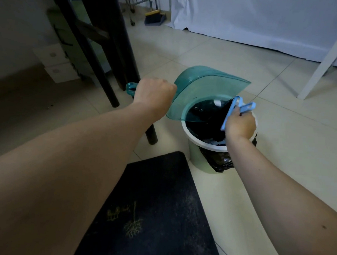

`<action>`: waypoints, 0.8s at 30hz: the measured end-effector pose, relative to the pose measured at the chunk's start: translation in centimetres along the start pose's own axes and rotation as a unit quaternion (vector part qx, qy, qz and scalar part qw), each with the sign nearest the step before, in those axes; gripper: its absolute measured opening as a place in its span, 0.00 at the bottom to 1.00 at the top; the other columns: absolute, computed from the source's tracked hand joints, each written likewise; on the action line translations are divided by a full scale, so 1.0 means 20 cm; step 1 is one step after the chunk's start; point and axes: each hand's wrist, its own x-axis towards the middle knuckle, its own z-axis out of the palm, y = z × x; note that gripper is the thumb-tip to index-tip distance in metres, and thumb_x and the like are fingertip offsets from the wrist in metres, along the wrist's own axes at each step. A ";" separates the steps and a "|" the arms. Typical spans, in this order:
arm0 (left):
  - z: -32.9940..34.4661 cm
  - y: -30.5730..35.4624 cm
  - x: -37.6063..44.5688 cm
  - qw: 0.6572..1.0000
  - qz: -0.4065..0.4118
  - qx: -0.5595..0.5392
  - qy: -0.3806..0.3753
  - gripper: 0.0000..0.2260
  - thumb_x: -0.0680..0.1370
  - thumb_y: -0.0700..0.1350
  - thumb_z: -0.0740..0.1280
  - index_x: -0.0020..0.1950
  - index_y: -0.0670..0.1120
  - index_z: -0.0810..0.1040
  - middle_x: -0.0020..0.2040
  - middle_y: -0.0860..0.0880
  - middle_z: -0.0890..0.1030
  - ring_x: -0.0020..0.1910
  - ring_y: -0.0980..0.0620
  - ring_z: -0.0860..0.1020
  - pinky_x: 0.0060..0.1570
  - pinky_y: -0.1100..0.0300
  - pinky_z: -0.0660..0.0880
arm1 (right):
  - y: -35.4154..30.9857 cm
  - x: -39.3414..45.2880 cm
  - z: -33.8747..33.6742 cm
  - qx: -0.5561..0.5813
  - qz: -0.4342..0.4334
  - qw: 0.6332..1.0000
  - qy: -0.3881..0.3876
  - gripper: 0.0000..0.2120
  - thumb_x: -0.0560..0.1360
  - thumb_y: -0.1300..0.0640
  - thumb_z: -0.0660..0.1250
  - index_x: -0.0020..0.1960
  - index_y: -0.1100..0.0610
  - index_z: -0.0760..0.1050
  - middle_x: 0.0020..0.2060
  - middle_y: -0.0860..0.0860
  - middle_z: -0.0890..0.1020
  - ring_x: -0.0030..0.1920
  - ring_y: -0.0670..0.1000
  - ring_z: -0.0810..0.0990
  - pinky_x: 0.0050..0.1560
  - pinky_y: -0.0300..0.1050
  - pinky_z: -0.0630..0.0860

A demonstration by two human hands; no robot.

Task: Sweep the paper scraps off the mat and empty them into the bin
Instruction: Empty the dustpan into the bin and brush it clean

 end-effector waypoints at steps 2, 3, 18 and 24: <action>0.00 0.01 0.00 1.000 0.003 0.001 0.005 0.04 0.78 0.43 0.66 0.52 0.46 0.76 0.37 0.49 0.71 0.35 0.47 0.69 0.35 0.56 0.65 | 0.01 0.00 0.01 0.026 0.014 1.000 -0.004 0.17 0.81 0.50 0.55 0.45 0.61 0.75 0.41 0.55 0.82 0.43 0.57 0.80 0.46 0.50 0.77; 0.00 0.01 0.00 1.000 -0.001 -0.002 0.008 0.05 0.78 0.43 0.66 0.52 0.46 0.76 0.37 0.49 0.71 0.35 0.47 0.69 0.35 0.56 0.64 | 0.01 0.00 0.00 0.023 0.021 1.000 0.004 0.16 0.81 0.51 0.55 0.48 0.61 0.75 0.44 0.55 0.81 0.44 0.56 0.80 0.46 0.49 0.76; 0.03 0.03 -0.02 0.999 -0.045 -0.027 0.000 0.04 0.77 0.41 0.65 0.51 0.46 0.75 0.38 0.48 0.73 0.37 0.45 0.71 0.36 0.55 0.66 | 0.02 0.00 0.00 0.029 0.021 0.999 -0.005 0.14 0.81 0.52 0.55 0.41 0.57 0.70 0.33 0.49 0.74 0.40 0.54 0.76 0.41 0.45 0.69; 0.06 0.03 -0.04 0.996 -0.071 -0.048 -0.008 0.03 0.78 0.43 0.65 0.51 0.46 0.75 0.39 0.48 0.75 0.38 0.46 0.74 0.37 0.55 0.67 | 0.02 -0.01 -0.01 0.015 0.006 1.000 -0.011 0.14 0.81 0.51 0.54 0.43 0.59 0.71 0.31 0.49 0.73 0.39 0.55 0.76 0.40 0.45 0.69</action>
